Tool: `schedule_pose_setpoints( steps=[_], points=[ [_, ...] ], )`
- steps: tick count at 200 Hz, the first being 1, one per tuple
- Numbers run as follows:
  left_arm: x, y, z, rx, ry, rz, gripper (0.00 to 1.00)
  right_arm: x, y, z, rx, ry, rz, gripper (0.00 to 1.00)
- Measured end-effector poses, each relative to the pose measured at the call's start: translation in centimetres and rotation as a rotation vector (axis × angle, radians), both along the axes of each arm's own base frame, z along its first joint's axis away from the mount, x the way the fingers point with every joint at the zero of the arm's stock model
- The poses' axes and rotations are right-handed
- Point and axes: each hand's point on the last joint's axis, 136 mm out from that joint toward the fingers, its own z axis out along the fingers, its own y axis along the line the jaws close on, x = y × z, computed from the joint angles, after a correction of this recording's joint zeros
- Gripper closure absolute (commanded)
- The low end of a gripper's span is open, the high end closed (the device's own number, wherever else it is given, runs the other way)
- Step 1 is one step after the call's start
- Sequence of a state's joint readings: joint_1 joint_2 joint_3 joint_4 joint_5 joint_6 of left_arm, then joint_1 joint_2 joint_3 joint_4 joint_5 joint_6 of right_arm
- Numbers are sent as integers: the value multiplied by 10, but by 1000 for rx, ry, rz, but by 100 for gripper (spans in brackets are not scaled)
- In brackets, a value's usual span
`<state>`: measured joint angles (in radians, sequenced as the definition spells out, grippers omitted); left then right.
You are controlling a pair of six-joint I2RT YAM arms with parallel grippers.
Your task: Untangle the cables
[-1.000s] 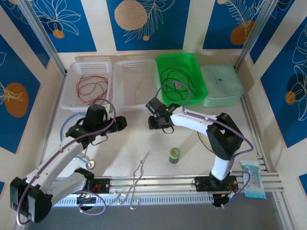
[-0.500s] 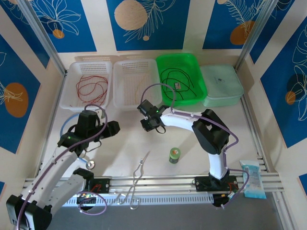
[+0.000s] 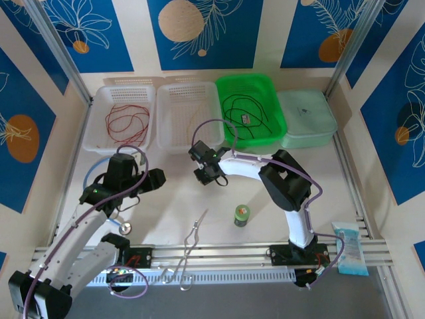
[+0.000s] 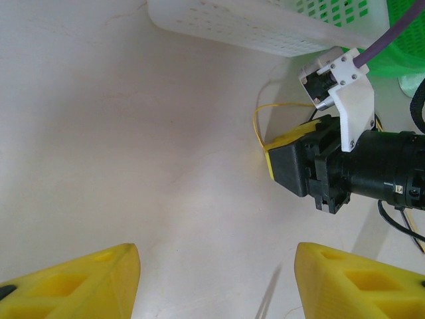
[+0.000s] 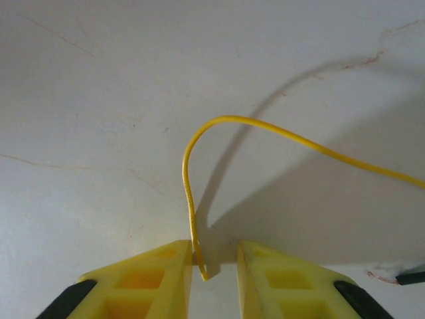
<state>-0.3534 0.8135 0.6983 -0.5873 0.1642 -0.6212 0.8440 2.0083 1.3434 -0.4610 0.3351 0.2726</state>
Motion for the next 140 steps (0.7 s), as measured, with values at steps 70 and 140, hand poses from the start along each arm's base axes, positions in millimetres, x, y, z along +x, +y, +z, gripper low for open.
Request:
schedule_pose_setpoints(
  steps=[70,140],
  points=[
    [-1,0,3,1,4,-1,38,2,-1,1,-39,-21,17,100],
    [4,-5,27,-29,-42,-12,41,-15,-13,84,158,-85,-19,100]
  ],
)
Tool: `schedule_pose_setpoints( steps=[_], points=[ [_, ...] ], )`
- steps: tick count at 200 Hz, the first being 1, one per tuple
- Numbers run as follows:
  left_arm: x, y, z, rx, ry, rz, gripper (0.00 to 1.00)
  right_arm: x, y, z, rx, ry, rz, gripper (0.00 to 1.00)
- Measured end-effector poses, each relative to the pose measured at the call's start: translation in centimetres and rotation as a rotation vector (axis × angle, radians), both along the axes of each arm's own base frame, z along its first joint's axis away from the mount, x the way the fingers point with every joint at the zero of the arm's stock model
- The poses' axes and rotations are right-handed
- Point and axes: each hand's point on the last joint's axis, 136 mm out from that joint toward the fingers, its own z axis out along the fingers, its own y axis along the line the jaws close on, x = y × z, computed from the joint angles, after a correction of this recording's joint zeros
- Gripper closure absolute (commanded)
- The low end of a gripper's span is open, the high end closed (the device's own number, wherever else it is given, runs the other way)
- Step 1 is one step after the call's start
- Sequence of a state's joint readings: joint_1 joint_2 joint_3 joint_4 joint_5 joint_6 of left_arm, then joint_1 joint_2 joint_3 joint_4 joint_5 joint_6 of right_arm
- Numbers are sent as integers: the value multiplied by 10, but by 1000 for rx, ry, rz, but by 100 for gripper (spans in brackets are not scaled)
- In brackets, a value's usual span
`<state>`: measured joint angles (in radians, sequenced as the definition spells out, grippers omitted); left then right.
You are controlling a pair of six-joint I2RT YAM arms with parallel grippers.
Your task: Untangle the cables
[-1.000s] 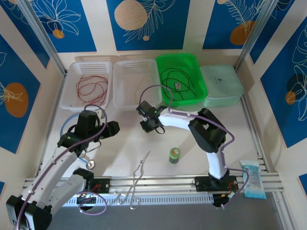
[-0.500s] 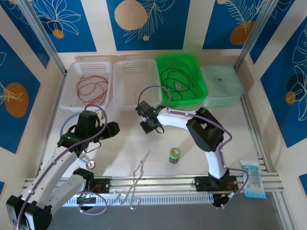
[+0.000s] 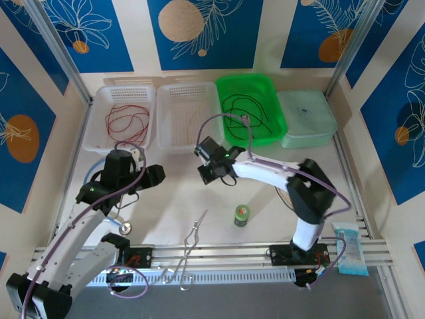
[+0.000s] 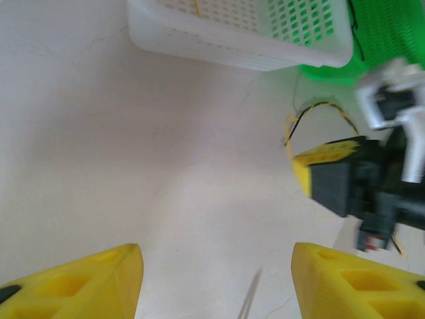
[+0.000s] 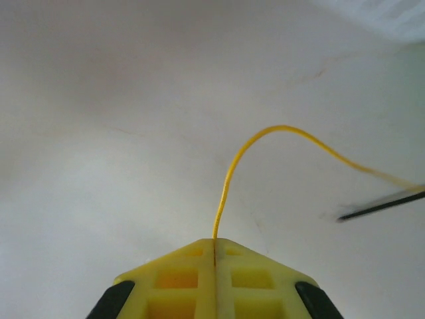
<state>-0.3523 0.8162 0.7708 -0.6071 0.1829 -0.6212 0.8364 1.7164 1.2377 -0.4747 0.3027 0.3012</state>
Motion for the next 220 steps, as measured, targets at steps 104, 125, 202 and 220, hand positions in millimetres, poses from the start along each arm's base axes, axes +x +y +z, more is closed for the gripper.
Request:
schedule_pose_setpoints(
  steps=[104,125,202,220],
  points=[
    [36,-73,40,-121,-85,-192,48,24,-75,132,474,-91,-193,100],
    [51,-98,37,-177,-66,-230,49,28,-86,134,512,-68,-213,100],
    [82,-200,26,-335,-12,-398,50,24,-97,155,632,-42,-217,100],
    [84,-216,21,-353,-1,-420,52,23,-96,157,645,-35,-214,100]
  ],
)
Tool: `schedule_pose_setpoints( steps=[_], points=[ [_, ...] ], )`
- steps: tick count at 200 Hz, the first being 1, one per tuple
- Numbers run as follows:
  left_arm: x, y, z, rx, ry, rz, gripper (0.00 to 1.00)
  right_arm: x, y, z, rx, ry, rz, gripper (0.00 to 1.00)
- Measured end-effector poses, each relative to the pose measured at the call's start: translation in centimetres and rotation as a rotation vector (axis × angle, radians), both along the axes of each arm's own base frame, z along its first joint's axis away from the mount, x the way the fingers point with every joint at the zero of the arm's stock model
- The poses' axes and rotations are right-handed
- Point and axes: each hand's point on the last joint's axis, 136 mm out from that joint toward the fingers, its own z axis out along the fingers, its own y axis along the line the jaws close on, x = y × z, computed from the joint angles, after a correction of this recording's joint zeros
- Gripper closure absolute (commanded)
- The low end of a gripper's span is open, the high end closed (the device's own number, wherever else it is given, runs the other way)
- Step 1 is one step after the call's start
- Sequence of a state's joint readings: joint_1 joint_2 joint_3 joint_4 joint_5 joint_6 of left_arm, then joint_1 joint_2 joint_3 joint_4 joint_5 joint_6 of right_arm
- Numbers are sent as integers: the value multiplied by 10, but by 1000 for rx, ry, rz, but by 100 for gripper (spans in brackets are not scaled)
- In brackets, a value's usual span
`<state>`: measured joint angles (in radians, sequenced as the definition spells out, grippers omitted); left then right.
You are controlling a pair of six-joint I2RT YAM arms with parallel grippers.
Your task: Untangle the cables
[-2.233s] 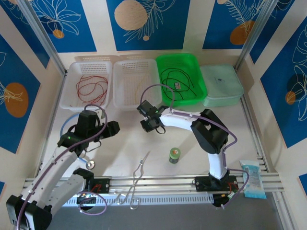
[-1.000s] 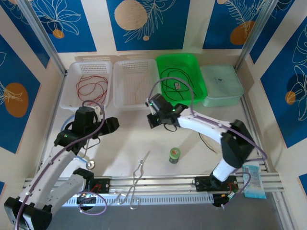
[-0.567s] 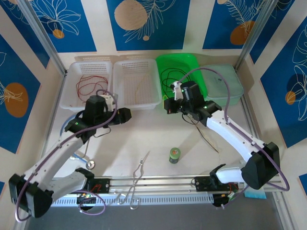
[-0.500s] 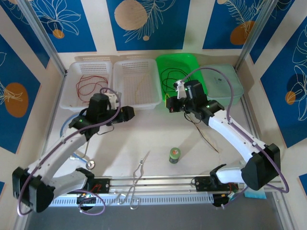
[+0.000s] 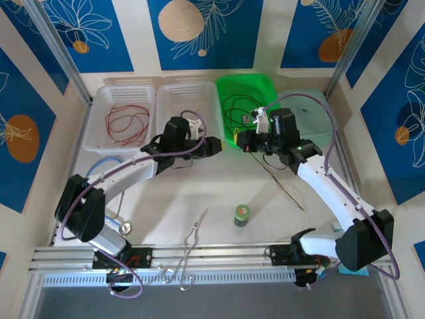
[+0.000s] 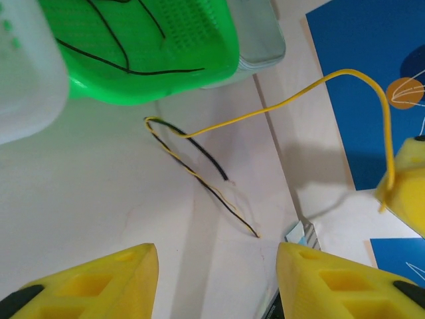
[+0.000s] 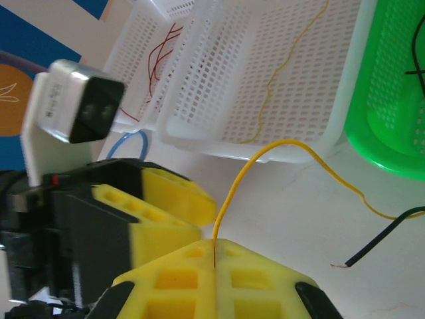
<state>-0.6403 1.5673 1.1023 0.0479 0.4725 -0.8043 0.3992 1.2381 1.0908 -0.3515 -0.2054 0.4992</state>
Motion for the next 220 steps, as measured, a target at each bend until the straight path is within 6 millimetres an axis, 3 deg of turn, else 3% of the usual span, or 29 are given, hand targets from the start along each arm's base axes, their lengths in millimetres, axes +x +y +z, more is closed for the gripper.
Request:
schedule_pose_setpoints(
  steps=[85,161,186,220],
  points=[
    [4,-48,-24,-42,56,-66,55,-4,-1,4,23,4,7,100],
    [2,-68,-34,-74,87,-89,59,-6,0,4,37,18,9,100],
    [3,-71,-39,-75,97,-88,69,-6,0,6,39,14,9,100],
    [8,-73,-43,-54,91,-84,100,-6,-4,10,44,4,1,100]
  ],
)
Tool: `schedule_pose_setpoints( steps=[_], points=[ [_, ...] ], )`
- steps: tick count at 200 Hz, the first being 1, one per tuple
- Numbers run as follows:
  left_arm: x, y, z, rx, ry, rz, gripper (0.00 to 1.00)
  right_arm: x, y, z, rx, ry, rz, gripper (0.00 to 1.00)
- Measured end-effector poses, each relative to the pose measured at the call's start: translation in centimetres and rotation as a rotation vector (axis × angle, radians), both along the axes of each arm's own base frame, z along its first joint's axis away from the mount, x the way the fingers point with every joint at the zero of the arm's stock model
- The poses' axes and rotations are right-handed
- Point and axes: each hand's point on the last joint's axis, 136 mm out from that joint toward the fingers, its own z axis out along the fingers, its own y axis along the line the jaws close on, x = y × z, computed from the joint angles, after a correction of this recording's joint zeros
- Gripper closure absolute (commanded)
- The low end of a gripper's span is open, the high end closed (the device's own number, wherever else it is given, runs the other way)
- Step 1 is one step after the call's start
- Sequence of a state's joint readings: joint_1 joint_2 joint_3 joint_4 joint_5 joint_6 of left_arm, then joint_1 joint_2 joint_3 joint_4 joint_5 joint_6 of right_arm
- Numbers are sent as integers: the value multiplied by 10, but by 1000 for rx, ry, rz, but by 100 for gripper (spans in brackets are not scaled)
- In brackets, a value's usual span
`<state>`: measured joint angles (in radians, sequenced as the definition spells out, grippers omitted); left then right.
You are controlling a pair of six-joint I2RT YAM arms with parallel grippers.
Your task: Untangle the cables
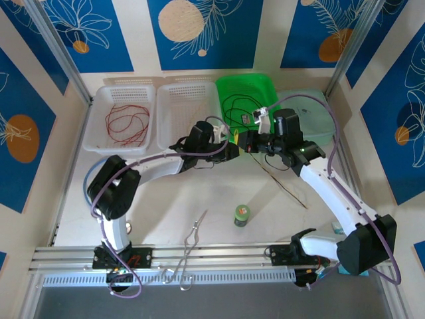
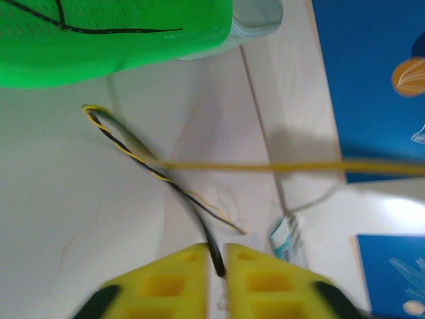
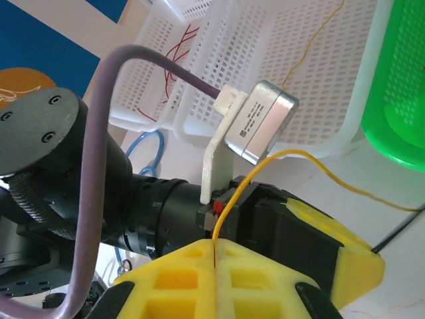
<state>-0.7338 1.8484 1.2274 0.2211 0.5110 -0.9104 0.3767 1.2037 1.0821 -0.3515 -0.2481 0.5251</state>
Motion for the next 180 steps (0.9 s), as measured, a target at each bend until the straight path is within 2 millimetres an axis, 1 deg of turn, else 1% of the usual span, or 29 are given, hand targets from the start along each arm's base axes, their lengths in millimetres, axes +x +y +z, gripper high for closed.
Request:
schedule_pose_setpoints(
  steps=[17,29,42,57,75,101,113,129,150,167,180],
  points=[
    [3,-2,7,7,-22,-3,100,2,-6,3,3,-8,-17,100],
    [5,-1,11,33,-42,-7,100,5,-14,7,2,-22,-47,100],
    [5,4,14,84,-69,-13,100,7,-28,11,0,-42,-98,100],
    [2,13,23,144,-110,-24,100,9,-48,19,2,-72,-169,100],
    [-5,26,43,203,-172,-36,100,9,-70,28,11,-110,-249,100],
    [-14,46,77,255,-273,-39,100,13,-98,41,15,-155,-355,100],
    [-18,54,89,277,-311,-42,100,15,-109,43,15,-162,-399,100],
    [-21,64,100,325,-350,-54,100,16,-122,44,19,-162,-444,100],
    [-21,75,119,401,-414,-76,100,16,-133,47,22,-169,-477,100],
    [-21,85,145,452,-491,-87,100,16,-137,52,10,-175,-491,100],
    [-20,92,164,482,-555,-87,100,17,-141,60,-17,-187,-508,100]
  ],
)
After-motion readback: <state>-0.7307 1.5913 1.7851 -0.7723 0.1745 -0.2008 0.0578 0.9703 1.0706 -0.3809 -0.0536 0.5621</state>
